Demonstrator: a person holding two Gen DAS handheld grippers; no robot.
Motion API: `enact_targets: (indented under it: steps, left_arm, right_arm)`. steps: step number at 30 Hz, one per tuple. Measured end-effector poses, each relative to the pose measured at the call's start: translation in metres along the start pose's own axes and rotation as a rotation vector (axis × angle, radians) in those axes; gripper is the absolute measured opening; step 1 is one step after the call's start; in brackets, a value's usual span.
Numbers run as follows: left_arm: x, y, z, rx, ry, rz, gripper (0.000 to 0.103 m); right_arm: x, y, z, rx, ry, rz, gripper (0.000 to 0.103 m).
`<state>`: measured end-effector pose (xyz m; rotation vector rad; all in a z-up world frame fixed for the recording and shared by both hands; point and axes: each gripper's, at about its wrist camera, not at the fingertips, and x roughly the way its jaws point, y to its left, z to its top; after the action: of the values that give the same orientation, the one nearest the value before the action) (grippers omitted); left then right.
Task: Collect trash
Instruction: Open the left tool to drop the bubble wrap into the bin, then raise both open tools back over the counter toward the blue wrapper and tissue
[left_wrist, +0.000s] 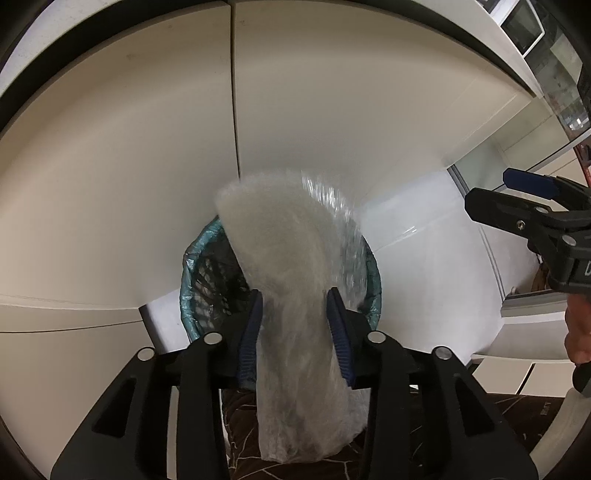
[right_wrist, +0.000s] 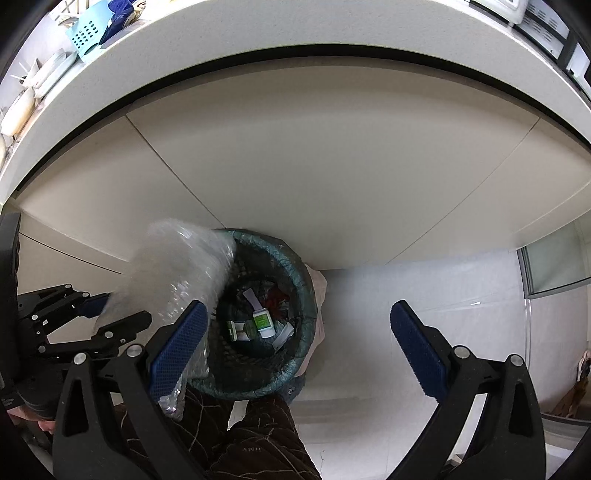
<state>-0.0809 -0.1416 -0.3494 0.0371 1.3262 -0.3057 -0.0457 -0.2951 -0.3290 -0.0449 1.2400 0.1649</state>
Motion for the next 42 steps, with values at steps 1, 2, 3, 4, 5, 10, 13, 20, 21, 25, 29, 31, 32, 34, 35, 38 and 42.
enact_targets:
  steps: [1, 2, 3, 4, 5, 10, 13, 20, 21, 25, 29, 31, 32, 34, 35, 38, 42]
  left_arm:
    - [0.001, 0.000, -0.001, -0.004, 0.003, -0.004, 0.037]
    - [0.003, 0.001, -0.001, -0.009, 0.005, -0.005, 0.037]
    - [0.004, 0.000, -0.001, -0.012, 0.006, -0.005, 0.038]
    - [0.005, 0.000, 0.000, -0.016, 0.004, -0.006, 0.041]
    - [0.004, -0.001, -0.001, -0.018, -0.002, -0.005, 0.043]
    - [-0.015, 0.001, 0.002, -0.035, -0.063, 0.019, 0.066]
    - [-0.036, 0.008, 0.008, -0.060, -0.115, 0.033, 0.080]
    - [-0.095, 0.020, 0.023, -0.115, -0.217, 0.054, 0.097]
    - [-0.105, 0.022, 0.024, -0.122, -0.230, 0.063, 0.097]
    - [-0.137, 0.025, 0.031, -0.152, -0.256, 0.099, 0.097]
    - [-0.164, 0.025, 0.038, -0.182, -0.273, 0.114, 0.097]
    - [-0.175, 0.028, 0.043, -0.200, -0.277, 0.122, 0.097]
    - [-0.183, 0.029, 0.046, -0.206, -0.286, 0.120, 0.097]
    - [-0.195, 0.029, 0.051, -0.207, -0.302, 0.127, 0.097]
    - [-0.202, 0.029, 0.054, -0.206, -0.306, 0.137, 0.097]
    - [-0.223, 0.029, 0.063, -0.221, -0.321, 0.144, 0.097]
    - [-0.247, 0.030, 0.079, -0.230, -0.338, 0.140, 0.097]
  right_arm:
    - [0.000, 0.000, 0.000, -0.002, 0.001, 0.000, 0.095]
    - [0.000, 0.001, 0.000, -0.004, 0.001, 0.000, 0.095]
    - [0.001, 0.001, 0.000, -0.006, 0.002, 0.000, 0.095]
    - [0.001, 0.001, 0.000, -0.007, 0.002, 0.000, 0.095]
    - [0.001, 0.002, 0.000, -0.009, 0.001, 0.000, 0.095]
    - [-0.006, 0.003, 0.002, -0.017, -0.017, -0.002, 0.095]
    - [-0.016, 0.002, 0.006, -0.026, -0.037, -0.006, 0.095]
    - [-0.055, 0.004, 0.026, -0.051, -0.106, -0.023, 0.095]
    - [-0.062, 0.004, 0.030, -0.051, -0.116, -0.025, 0.095]
    - [-0.086, 0.005, 0.042, -0.044, -0.144, -0.026, 0.095]
    - [-0.109, 0.008, 0.052, -0.054, -0.182, -0.034, 0.095]
    - [-0.122, 0.011, 0.058, -0.068, -0.207, -0.029, 0.095]
    - [-0.127, 0.013, 0.060, -0.073, -0.218, -0.030, 0.095]
    - [-0.140, 0.016, 0.067, -0.077, -0.242, -0.022, 0.095]
    - [-0.147, 0.016, 0.070, -0.077, -0.250, -0.019, 0.095]
    - [-0.166, 0.017, 0.082, -0.072, -0.275, -0.012, 0.095]
    - [-0.185, 0.018, 0.101, -0.068, -0.307, -0.008, 0.095]
